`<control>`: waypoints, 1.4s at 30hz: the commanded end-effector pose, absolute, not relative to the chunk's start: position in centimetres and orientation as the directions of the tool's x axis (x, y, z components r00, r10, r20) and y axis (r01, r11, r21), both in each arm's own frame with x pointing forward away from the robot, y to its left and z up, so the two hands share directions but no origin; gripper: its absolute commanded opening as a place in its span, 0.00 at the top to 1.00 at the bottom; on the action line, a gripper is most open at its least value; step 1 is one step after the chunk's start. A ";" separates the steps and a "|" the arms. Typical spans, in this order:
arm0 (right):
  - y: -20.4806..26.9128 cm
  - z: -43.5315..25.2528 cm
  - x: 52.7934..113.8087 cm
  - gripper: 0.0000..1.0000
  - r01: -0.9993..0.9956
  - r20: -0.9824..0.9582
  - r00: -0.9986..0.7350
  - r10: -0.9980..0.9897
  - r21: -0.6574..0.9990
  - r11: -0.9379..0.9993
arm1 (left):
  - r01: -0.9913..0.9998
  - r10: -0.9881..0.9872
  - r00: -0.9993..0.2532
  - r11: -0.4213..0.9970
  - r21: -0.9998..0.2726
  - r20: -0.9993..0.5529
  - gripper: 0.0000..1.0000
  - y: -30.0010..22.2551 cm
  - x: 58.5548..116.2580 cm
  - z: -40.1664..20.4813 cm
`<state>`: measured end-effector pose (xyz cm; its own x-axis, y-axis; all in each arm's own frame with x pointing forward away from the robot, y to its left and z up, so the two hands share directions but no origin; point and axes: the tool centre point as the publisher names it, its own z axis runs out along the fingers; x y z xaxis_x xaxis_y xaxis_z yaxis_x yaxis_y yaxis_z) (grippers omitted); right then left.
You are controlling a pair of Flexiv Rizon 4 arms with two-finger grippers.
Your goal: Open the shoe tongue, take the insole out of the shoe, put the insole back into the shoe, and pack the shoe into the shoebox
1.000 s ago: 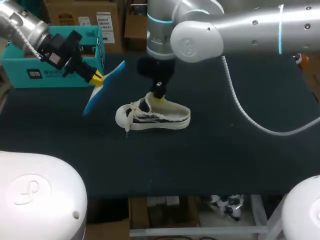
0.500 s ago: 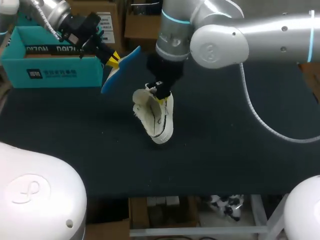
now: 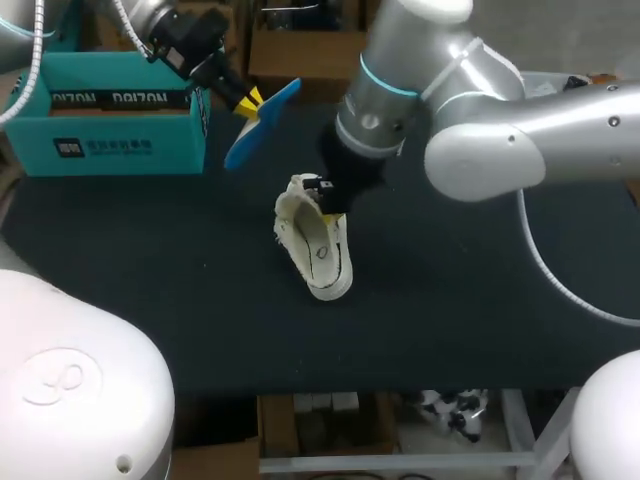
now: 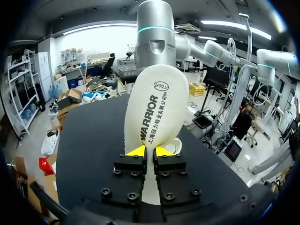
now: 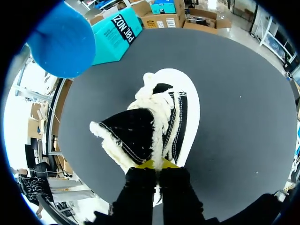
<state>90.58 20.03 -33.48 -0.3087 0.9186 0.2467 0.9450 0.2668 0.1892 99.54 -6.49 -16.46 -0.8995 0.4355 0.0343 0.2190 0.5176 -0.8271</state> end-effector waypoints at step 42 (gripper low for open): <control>11.7 -27.1 85.8 0.00 0.953 0.374 -0.211 0.903 0.285 0.105 | 0.103 0.761 -0.639 0.234 -0.967 0.116 1.00 -7.8 91.0 -14.2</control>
<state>87.95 15.04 -29.20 -0.2205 0.9194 0.3257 0.9484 0.1240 0.2919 91.87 -8.26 -12.74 -0.6401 0.7570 0.1313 0.1700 0.3061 -0.9367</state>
